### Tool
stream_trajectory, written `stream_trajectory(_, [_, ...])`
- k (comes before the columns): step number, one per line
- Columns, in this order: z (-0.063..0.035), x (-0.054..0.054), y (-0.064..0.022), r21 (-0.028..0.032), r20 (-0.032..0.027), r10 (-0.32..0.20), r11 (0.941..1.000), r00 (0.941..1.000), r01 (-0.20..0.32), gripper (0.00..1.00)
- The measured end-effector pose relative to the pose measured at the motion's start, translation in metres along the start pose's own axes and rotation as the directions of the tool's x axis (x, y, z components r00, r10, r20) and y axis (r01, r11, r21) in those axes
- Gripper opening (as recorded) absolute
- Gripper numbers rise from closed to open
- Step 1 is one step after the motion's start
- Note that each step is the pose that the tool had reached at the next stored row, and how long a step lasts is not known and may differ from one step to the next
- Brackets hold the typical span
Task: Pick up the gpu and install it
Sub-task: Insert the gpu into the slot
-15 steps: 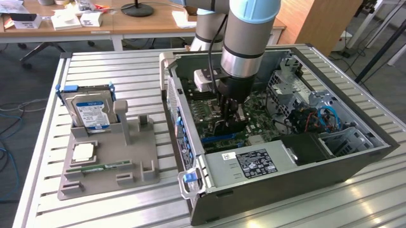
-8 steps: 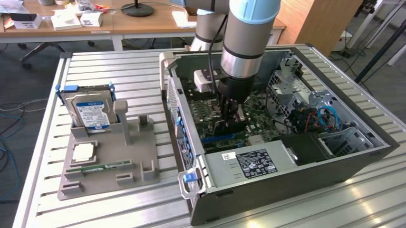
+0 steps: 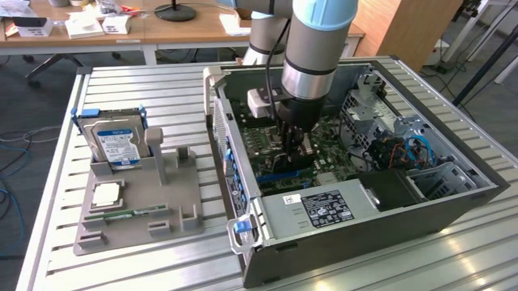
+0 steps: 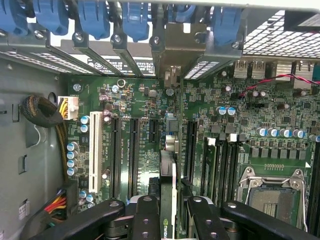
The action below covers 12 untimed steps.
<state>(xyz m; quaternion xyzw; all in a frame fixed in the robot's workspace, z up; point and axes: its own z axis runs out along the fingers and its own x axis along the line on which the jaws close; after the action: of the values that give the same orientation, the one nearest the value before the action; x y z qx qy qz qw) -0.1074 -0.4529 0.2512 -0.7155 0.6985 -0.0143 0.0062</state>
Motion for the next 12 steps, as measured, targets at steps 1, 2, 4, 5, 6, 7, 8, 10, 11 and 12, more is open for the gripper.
stream_trajectory(1, [-0.0006,0.0000,0.0000,0.0000,0.0000,0.000,1.0000,1.0000,0.000,0.26])
stream_trajectory(2, [-0.0010,0.0000,0.0000,0.0000,0.0001,0.000,1.0000,1.0000,0.000,0.26])
stream_trajectory(4, [-0.0011,0.0000,0.0000,0.0001,0.0002,0.000,1.0000,1.0000,0.000,0.26])
stream_trajectory(5, [-0.0011,0.0000,0.0000,0.0001,0.0001,0.000,1.0000,1.0000,0.000,0.26])
stream_trajectory(6, [-0.0011,0.0000,0.0000,0.0000,0.0001,0.000,1.0000,1.0000,0.000,0.26])
stream_trajectory(7, [-0.0012,0.0000,0.0001,0.0000,0.0000,0.000,1.0000,1.0000,0.000,0.26])
stream_trajectory(8, [-0.0012,0.0000,0.0003,0.0000,-0.0001,0.000,1.0000,1.0000,0.000,0.26])
stream_trajectory(10, [-0.0012,0.0002,0.0005,0.0000,-0.0001,0.000,1.0000,1.0000,0.000,0.26])
stream_trajectory(11, [-0.0012,0.0002,0.0005,-0.0001,-0.0001,0.000,1.0000,1.0000,0.000,0.26])
stream_trajectory(12, [-0.0012,0.0002,0.0004,0.0000,-0.0001,0.000,1.0000,1.0000,0.000,0.26])
